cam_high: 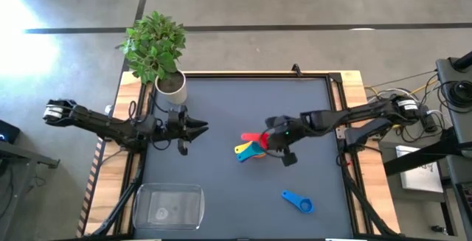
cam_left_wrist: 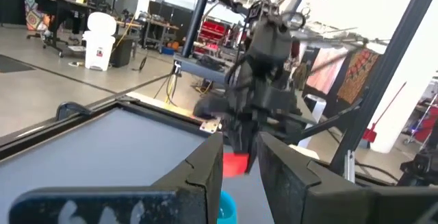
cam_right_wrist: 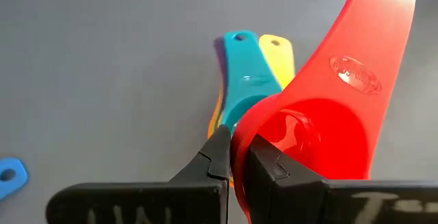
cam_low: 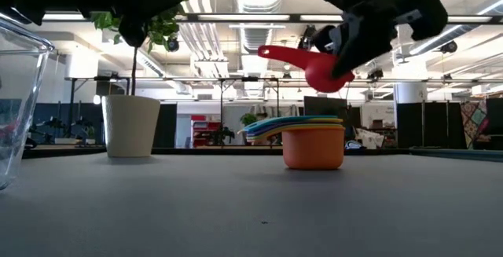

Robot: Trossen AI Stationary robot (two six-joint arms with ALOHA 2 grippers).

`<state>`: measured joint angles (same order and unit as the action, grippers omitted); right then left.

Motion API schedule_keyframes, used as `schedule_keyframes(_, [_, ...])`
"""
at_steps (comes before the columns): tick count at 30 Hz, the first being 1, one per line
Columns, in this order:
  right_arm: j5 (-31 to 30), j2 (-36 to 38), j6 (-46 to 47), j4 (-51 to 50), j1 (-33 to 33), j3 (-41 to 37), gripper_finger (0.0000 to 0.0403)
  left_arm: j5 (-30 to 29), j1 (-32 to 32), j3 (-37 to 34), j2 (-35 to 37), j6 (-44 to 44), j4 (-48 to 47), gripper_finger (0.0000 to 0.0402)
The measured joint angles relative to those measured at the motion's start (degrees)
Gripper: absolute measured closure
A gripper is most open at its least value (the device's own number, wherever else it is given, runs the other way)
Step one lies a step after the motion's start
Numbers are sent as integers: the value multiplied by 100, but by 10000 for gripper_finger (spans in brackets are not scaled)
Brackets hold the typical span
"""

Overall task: Nest measuring cups in basket
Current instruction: Stack the red measuring cup into the light blue measuring cup, then stack the blue measuring cup into the red measuring cup

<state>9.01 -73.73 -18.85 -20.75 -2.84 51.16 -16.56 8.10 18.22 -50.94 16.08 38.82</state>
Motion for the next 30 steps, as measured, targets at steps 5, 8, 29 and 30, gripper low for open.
schedule_keyframes(5, [1,-412,-158,47,-71,0,394,0,0,0,-11,8,70,326])
schedule_keyframes(8, [-1,-595,-282,213,-63,0,391,-1,1,0,-11,48,77,326])
schedule_keyframes(29, [144,-668,-224,-298,-51,496,248,48,2,0,-11,118,53,326])
schedule_keyframes(30, [145,-622,-217,-294,-51,528,246,63,0,0,-11,118,53,326])
